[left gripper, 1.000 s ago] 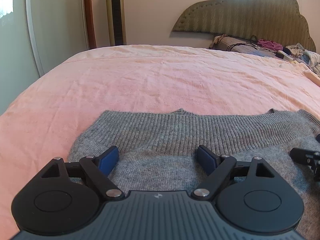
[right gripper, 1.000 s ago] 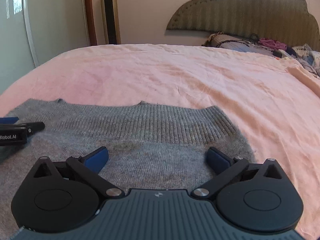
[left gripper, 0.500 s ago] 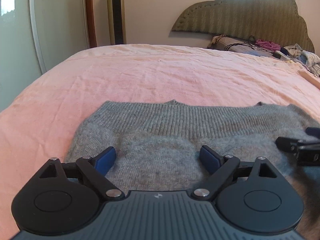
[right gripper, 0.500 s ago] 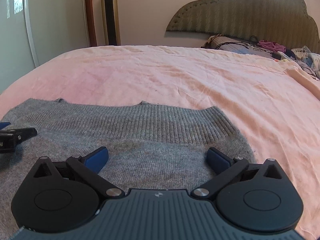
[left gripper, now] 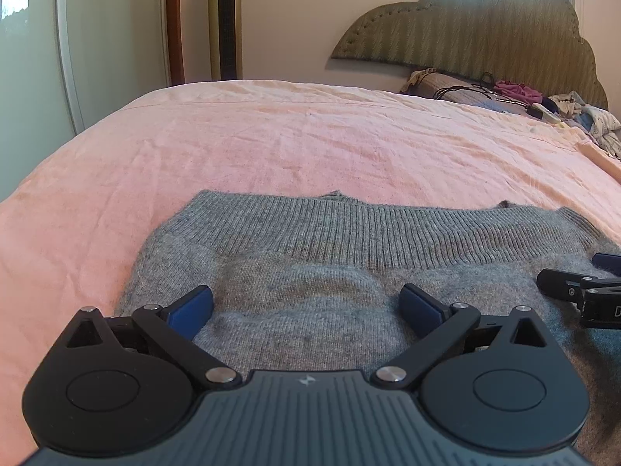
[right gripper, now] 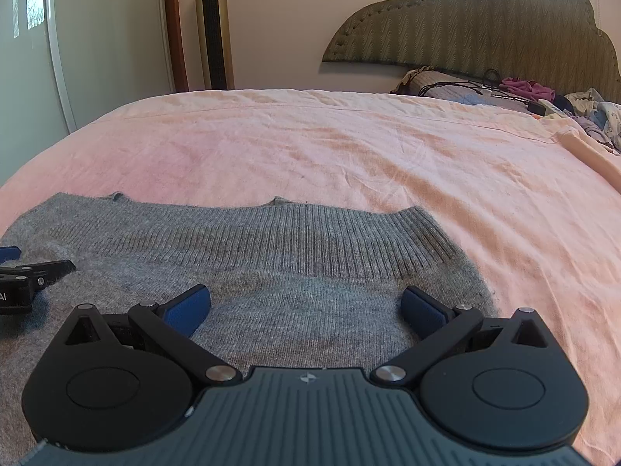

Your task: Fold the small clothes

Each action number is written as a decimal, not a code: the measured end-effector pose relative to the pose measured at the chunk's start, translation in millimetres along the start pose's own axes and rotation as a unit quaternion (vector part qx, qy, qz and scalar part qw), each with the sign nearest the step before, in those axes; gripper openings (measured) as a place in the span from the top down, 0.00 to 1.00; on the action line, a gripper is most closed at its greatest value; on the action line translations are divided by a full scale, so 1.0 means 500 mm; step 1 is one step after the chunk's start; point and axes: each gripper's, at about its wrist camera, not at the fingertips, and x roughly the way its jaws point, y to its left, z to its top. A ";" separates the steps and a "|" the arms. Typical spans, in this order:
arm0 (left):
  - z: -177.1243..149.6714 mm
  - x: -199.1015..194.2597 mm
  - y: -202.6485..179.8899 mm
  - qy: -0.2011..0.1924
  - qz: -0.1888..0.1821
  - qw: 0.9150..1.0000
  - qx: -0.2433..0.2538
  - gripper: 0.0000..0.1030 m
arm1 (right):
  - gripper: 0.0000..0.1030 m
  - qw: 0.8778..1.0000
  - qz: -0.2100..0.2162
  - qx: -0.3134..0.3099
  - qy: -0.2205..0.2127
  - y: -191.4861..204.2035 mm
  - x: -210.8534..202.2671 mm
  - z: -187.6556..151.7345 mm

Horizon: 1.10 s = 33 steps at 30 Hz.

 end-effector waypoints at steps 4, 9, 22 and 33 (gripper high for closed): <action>0.000 0.000 0.001 0.000 -0.001 1.000 -0.001 0.00 | 0.00 1.000 -0.008 0.007 -0.007 0.003 -0.033 -0.003; 0.001 -0.002 0.003 0.000 -0.003 1.000 -0.002 0.00 | 0.00 1.000 -0.004 -0.016 -0.015 0.008 -0.056 -0.038; 0.001 -0.003 0.003 0.001 -0.002 1.000 -0.001 0.00 | 0.00 1.000 -0.026 0.003 -0.010 0.013 -0.077 -0.051; -0.025 -0.105 0.002 0.001 -0.021 1.000 0.009 0.00 | 0.00 1.000 -0.009 0.027 -0.008 -0.007 -0.062 -0.052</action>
